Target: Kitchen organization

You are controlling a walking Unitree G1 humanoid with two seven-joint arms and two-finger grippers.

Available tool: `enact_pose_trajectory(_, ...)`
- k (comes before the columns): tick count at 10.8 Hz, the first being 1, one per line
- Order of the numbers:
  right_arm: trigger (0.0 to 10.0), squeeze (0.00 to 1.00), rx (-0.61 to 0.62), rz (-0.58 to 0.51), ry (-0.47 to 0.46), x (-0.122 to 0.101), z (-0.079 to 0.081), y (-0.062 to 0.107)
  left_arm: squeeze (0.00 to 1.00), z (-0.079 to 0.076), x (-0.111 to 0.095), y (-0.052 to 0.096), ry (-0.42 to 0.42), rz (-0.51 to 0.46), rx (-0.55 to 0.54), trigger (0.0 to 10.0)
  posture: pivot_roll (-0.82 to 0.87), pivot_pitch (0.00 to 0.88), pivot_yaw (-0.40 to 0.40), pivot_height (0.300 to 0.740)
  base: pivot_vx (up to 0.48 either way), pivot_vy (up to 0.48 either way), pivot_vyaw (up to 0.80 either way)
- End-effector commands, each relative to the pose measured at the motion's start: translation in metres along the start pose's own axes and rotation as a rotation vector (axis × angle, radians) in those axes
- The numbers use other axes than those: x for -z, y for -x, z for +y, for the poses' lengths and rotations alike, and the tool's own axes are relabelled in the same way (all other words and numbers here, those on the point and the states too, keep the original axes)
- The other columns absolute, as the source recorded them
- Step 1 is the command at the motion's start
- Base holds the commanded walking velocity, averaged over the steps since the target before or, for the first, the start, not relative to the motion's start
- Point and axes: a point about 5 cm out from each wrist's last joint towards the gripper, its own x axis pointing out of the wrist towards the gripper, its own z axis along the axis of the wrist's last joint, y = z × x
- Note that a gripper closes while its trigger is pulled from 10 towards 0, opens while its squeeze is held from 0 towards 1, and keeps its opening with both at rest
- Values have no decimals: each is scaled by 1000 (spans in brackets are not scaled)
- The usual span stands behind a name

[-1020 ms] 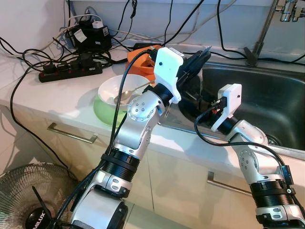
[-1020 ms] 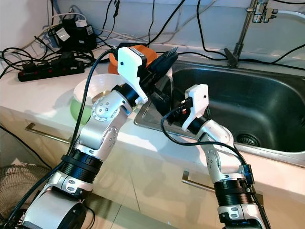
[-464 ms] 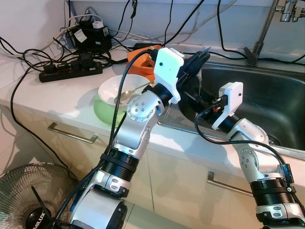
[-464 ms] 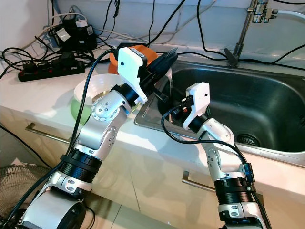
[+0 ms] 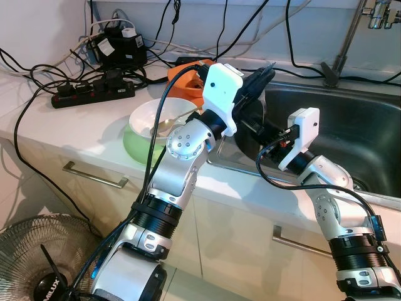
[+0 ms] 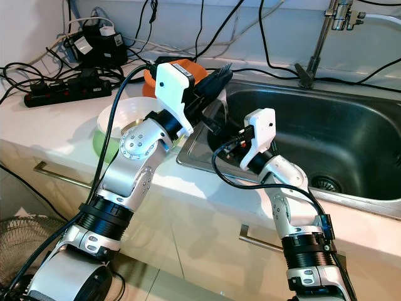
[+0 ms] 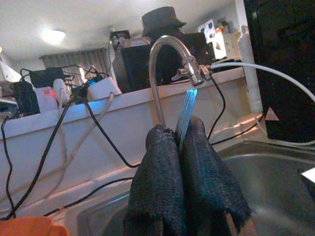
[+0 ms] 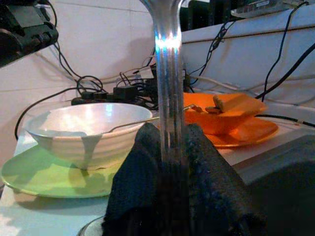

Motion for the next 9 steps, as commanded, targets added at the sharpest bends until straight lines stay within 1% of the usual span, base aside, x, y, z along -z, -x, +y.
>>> enact_pose_trajectory(1, 0, 0, 4, -17, 10, -6, -3, -3, 0, 4, -2, 1, -24, 0, -11, 10000, 55, 8, 98, 740, 0, 0, 0)
enact_pose_trajectory(5, 0, 0, 15, -15, 11, -5, -5, -3, 0, 7, -3, 0, -24, -7, -31, 10000, 56, 10, 97, 740, 0, 0, 0)
enact_pose_trajectory(6, 0, 0, 16, -15, 12, -5, -6, -3, 1000, 7, -2, 0, -21, -5, -34, 10000, 56, 10, 97, 740, 0, 0, 0)
enact_pose_trajectory(9, 0, 0, 75, -8, 26, -6, -14, -4, 1000, 8, -3, 0, -4, -10, -40, 10000, 56, 8, 97, 740, 0, 0, 0)
